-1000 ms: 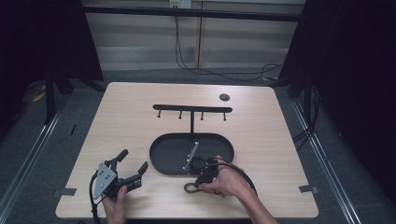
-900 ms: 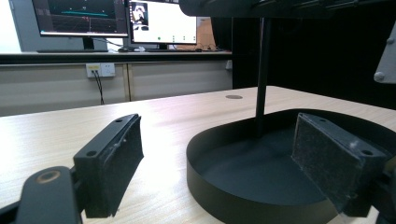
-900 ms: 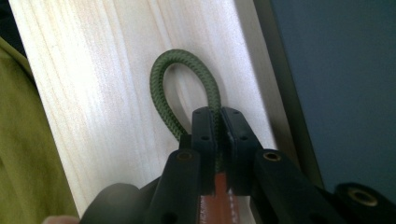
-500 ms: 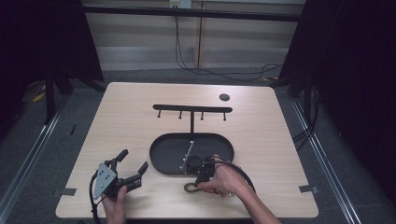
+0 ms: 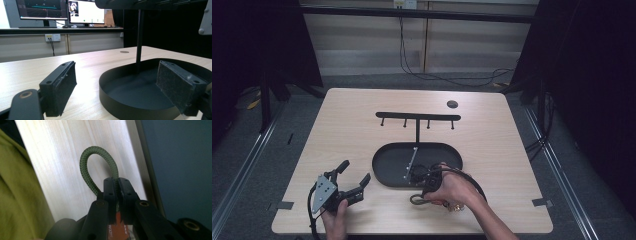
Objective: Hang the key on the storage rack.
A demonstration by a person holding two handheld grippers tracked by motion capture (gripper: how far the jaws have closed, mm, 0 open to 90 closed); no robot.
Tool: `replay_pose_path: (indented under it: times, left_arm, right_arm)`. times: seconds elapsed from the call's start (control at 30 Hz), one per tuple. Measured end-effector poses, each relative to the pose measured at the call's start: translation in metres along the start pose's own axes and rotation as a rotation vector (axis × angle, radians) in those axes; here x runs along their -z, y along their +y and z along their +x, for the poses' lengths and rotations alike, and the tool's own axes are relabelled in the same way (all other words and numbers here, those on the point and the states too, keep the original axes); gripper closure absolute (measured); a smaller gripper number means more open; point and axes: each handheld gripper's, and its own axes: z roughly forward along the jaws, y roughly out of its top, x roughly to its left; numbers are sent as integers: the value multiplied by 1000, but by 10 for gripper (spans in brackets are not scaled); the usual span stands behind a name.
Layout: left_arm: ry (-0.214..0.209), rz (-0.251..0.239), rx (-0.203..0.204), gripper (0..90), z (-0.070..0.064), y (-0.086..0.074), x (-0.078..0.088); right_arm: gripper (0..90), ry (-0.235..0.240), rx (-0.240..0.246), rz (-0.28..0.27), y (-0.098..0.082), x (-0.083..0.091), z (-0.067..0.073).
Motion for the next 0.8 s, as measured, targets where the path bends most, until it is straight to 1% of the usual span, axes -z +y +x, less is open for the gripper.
replay_pose_path:
  times: [0.03,0.13,0.17,0.2,0.27,0.33,0.4,0.47,0.5,0.57,0.6,0.67,0.7,0.73,0.77,0.8]
  left_arm:
    - [0,0,0,159,0,0,0]
    - [0,0,1,159,0,0,0]
    - [-1,-1,1,159,0,0,0]
    - [0,0,1,159,0,0,0]
    - [-1,0,1,159,0,0,0]
    - [-1,0,1,159,0,0,0]
    - [-1,-1,2,159,0,0,0]
    - [-1,-1,1,159,0,0,0]
    - [-1,-1,1,159,0,0,0]
    - [0,0,0,159,0,0,0]
    - [0,0,0,159,0,0,0]
    - [0,0,0,159,0,0,0]
    - [0,-1,1,159,0,0,0]
    - [-1,-1,1,159,0,0,0]
    - [0,0,0,159,0,0,0]
    - [0,0,0,159,0,0,0]
  right_arm:
    - [859,5,7,2,-1,2,-1]
    - [859,15,0,4,-3,8,-3]
    - [859,9,-8,13,-4,11,-4]
    - [859,9,-11,5,-4,13,-5]
    - [859,5,-16,6,-5,18,-7]
    - [859,-4,-17,18,-5,21,-8]
    - [860,-10,-37,14,-5,22,-9]
    - [860,-9,-36,15,-6,25,-10]
    - [860,-3,-44,12,-6,27,-10]
    - [861,-6,-39,8,-7,31,-11]
    - [861,-9,-46,15,-7,33,-11]
    - [860,-17,-42,29,-6,38,-12]
    - [861,-17,-59,23,-7,41,-13]
    - [861,-31,-71,29,-6,45,-14]
    - [861,-45,-76,24,-6,48,-14]
    - [861,-45,-74,19,-5,53,-14]
